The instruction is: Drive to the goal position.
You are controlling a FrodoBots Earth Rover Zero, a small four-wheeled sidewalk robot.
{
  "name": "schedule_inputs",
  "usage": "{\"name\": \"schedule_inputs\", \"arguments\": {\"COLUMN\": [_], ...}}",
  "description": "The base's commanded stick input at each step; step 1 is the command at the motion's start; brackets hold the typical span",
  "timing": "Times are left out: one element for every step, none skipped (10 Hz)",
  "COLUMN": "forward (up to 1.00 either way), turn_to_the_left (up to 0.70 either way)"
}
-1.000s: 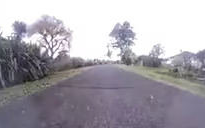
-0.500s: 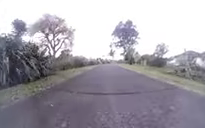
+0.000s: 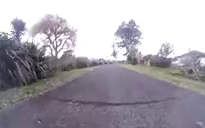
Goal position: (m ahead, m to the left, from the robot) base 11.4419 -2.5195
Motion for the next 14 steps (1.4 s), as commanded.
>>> {"name": "schedule_inputs", "arguments": {"forward": [0.85, 0.85, 0.85, 0.85, 0.85, 0.85, 0.85, 0.85, 0.85, 0.85, 0.85, 0.85, 0.85, 0.85], "turn_to_the_left": [0.00, 0.00, 0.00, 0.00, 0.00, 0.00, 0.00, 0.00, -0.03, -0.09, -0.15, -0.21, -0.28, -0.34]}}
